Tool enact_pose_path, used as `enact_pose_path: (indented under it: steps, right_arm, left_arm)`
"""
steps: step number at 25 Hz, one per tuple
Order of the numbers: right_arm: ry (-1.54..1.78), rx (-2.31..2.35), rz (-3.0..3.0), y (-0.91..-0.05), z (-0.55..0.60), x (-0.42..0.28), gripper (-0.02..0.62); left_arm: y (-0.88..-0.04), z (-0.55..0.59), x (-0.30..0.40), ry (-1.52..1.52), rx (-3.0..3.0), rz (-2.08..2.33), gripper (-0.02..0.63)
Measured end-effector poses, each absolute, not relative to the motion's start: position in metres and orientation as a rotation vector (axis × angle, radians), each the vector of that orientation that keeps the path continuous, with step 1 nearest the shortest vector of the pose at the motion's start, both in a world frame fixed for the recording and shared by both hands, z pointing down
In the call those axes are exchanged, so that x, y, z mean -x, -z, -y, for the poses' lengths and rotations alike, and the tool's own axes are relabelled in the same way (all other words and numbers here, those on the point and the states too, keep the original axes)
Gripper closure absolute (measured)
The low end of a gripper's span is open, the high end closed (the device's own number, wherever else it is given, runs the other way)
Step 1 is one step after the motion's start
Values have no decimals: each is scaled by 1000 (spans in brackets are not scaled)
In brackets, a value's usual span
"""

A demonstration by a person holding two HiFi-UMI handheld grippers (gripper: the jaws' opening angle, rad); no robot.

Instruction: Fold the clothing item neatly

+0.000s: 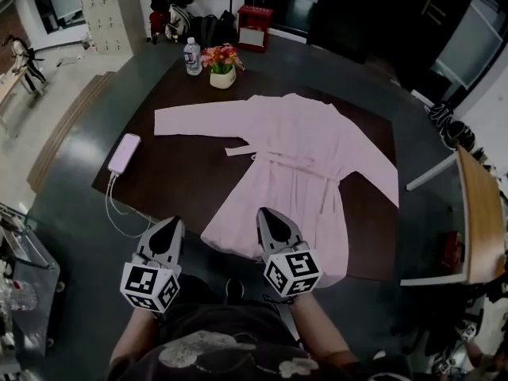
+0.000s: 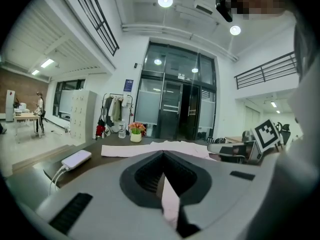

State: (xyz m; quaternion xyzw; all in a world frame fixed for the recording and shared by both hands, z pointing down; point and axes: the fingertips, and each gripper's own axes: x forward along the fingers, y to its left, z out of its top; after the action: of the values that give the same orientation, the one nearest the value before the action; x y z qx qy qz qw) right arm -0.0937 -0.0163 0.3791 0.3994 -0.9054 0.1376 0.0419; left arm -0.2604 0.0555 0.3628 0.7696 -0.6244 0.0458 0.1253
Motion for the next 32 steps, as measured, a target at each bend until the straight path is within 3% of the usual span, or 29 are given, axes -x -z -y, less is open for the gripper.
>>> enact_pose_path:
  steps: [15,28,32]
  right_arm:
    - [-343,-1133,2669,-398,127,254,604]
    - [-390,-912,2526,-486,233,398,600]
    - [-388,-810,2505,-506,254,437,547]
  left_arm:
    - [-389,63,378,-185,-2223,1774,595]
    - [-452,140,461,-283,-2079,1723,595]
    - [-469,150,478,-296,-2007,1743,595]
